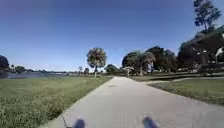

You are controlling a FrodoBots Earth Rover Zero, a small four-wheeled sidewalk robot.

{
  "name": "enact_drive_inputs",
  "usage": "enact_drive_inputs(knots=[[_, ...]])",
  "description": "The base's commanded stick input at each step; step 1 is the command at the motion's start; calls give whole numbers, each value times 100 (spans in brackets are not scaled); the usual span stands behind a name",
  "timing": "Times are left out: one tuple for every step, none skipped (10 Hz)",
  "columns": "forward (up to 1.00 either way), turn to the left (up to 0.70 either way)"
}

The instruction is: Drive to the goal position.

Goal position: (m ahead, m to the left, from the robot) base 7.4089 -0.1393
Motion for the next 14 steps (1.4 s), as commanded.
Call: enact_drive_inputs(knots=[[85, 0], [85, 0], [85, 0], [85, 0], [85, 19], [85, 34], [85, 34], [85, 32], [85, 11], [85, 0], [85, 0], [85, 0], [85, 0], [85, 0]])
